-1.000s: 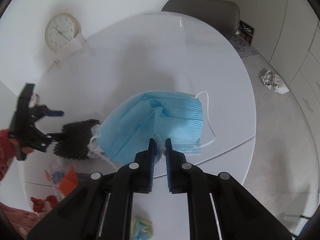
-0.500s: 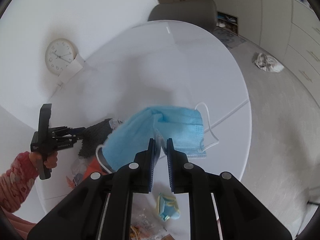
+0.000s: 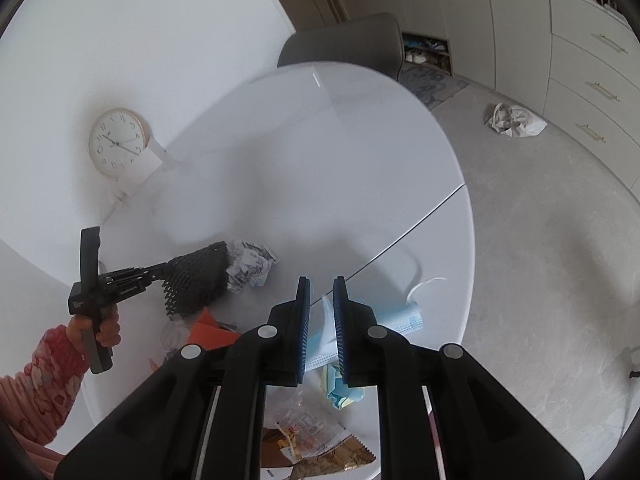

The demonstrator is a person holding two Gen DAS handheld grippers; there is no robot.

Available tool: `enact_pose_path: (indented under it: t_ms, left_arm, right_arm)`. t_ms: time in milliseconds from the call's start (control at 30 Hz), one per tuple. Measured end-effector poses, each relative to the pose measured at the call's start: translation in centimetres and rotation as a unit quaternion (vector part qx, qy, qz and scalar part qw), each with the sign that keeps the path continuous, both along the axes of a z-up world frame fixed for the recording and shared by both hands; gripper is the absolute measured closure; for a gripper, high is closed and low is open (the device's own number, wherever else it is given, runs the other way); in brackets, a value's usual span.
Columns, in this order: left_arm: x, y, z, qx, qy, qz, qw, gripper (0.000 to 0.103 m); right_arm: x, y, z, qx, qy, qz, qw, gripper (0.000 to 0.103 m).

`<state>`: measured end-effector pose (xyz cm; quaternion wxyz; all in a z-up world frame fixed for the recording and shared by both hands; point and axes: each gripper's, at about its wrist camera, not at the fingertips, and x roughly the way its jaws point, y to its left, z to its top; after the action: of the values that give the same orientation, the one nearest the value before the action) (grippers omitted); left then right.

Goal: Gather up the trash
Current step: 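Grasp the black mesh pad with the left tool while the right lifts the mask, then carry the mask to the pink bin and open the right tool while left holds pad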

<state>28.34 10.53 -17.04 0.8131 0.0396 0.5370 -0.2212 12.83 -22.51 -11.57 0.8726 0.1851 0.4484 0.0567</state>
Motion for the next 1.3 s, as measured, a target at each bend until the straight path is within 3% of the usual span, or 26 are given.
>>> enact_pose_path:
  t_ms: [200, 333, 400, 500, 600, 800, 867, 900, 967, 1000, 1033, 1100, 1200, 1300]
  left_arm:
    - [-1.9, 2.1, 4.8, -0.007, -0.035, 0.030, 0.9989, 0.091]
    - [-3.3, 1.9, 6.9, -0.008, -0.048, 0.045, 0.9978, 0.091]
    - [-4.1, 1.9, 7.7, -0.006, -0.055, 0.054, 0.9970, 0.091]
    - [-5.6, 2.0, 9.0, -0.007, -0.058, 0.068, 0.9960, 0.091]
    - [-6.9, 3.3, 10.1, -0.014, -0.060, 0.081, 0.9948, 0.091]
    - [-9.4, 6.4, 9.7, -0.020, -0.068, 0.107, 0.9918, 0.091]
    - [-9.5, 6.2, 9.3, -0.021, -0.066, 0.110, 0.9915, 0.091]
    - [-9.7, 6.4, 9.3, -0.021, -0.065, 0.113, 0.9912, 0.091]
    - [-10.0, 6.7, 9.3, -0.021, -0.065, 0.115, 0.9910, 0.091]
    - [-10.2, 6.8, 9.3, -0.022, -0.064, 0.117, 0.9908, 0.091]
    - [-10.2, 6.9, 9.3, -0.023, -0.063, 0.118, 0.9907, 0.091]
    - [-10.4, 7.0, 9.4, -0.022, -0.065, 0.121, 0.9903, 0.091]
    - [-10.7, 7.1, 9.8, -0.025, -0.070, 0.123, 0.9896, 0.091]
    - [-11.1, 6.9, 10.7, -0.025, -0.077, 0.125, 0.9889, 0.091]
  right_arm:
    - [-1.3, -0.6, 0.4, -0.005, 0.009, -0.002, 1.000, 0.088]
    - [-0.2, 0.6, -0.7, -0.049, 0.027, 0.004, 0.998, 0.043]
    - [0.4, 1.4, -1.3, -0.061, 0.037, 0.014, 0.997, 0.040]
    - [1.1, 3.4, -2.1, -0.051, 0.049, 0.011, 0.997, 0.026]
    - [1.7, 5.7, -2.7, -0.052, 0.057, 0.009, 0.997, 0.025]
    - [4.5, 9.5, -4.6, -0.117, 0.084, 0.005, 0.990, 0.025]
    - [5.6, 10.5, -5.7, -0.147, 0.096, 0.009, 0.984, 0.030]
    - [6.3, 11.1, -6.6, -0.160, 0.109, 0.015, 0.981, 0.039]
    - [7.2, 11.5, -7.9, -0.168, 0.127, 0.022, 0.977, 0.060]
    - [7.5, 11.6, -8.4, -0.171, 0.135, 0.022, 0.976, 0.080]
    - [7.7, 11.4, -8.7, -0.171, 0.138, 0.019, 0.975, 0.091]
    - [7.5, 10.5, -8.3, -0.141, 0.130, 0.007, 0.981, 0.099]
    - [6.9, 8.8, -6.9, -0.099, 0.109, -0.012, 0.989, 0.100]
    - [5.7, 5.8, -4.7, -0.014, 0.077, -0.033, 0.996, 0.100]
